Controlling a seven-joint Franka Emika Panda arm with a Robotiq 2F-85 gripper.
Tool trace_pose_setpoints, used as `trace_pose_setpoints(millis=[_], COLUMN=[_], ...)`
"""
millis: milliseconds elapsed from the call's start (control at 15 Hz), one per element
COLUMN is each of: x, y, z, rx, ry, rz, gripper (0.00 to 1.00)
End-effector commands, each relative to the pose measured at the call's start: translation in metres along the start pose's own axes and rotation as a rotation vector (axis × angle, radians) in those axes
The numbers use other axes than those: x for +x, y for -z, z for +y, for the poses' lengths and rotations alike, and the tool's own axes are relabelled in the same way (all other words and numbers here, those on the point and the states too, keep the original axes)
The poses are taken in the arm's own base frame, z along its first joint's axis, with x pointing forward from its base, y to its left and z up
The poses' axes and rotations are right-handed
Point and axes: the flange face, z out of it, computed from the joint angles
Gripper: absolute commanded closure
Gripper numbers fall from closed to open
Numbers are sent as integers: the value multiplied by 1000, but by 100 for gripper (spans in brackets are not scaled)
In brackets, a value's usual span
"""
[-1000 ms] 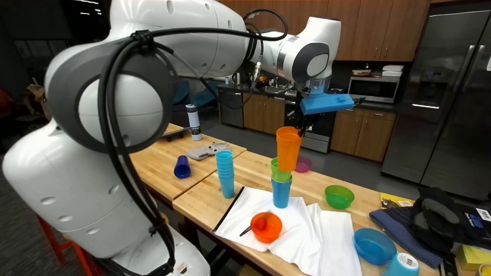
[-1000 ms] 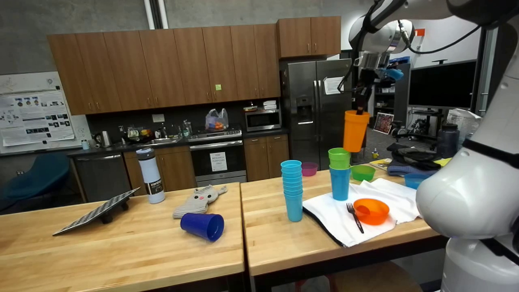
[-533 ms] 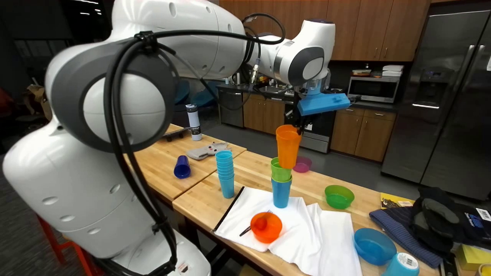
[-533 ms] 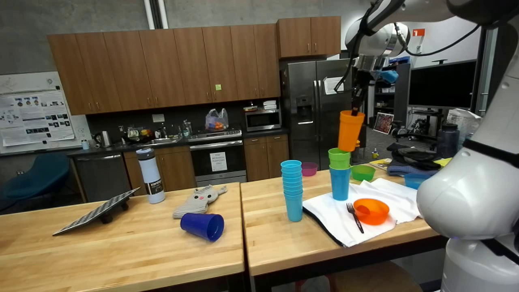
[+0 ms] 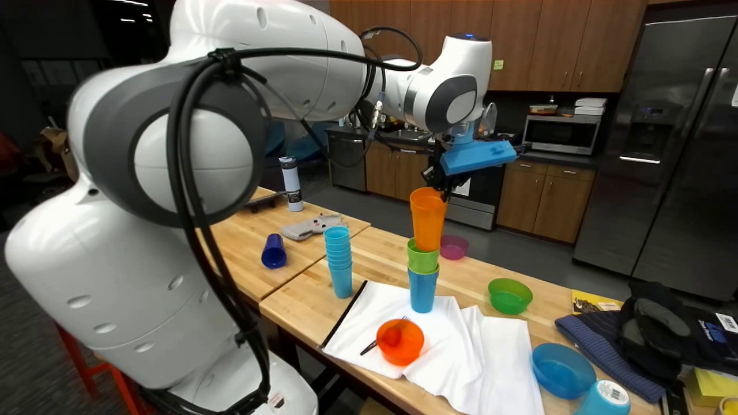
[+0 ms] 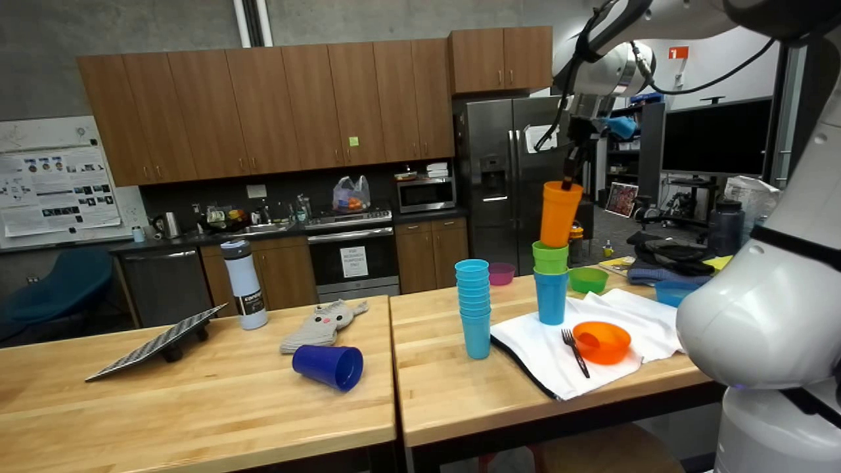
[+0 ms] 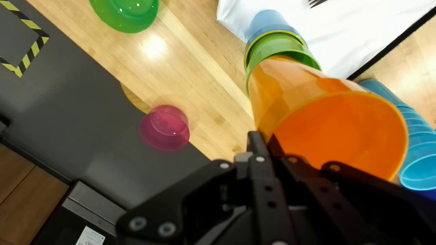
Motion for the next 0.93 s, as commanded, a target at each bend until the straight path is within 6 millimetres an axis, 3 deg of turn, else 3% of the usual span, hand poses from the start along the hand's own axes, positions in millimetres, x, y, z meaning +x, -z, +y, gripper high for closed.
trace_pose_setpoints(millis=[0, 400, 467, 533, 800, 867], x=[5, 2, -1, 4, 1, 1], y=[3, -4, -4, -8, -9, -9], z=[-8, -9, -7, -6, -5, -5], rx=[-12, -8, -23, 4, -4, -4], ry=[16, 25, 32, 25, 30, 31], rz=[10, -19, -52, -27, -46, -46], gripper=[99, 99, 71, 96, 72, 71])
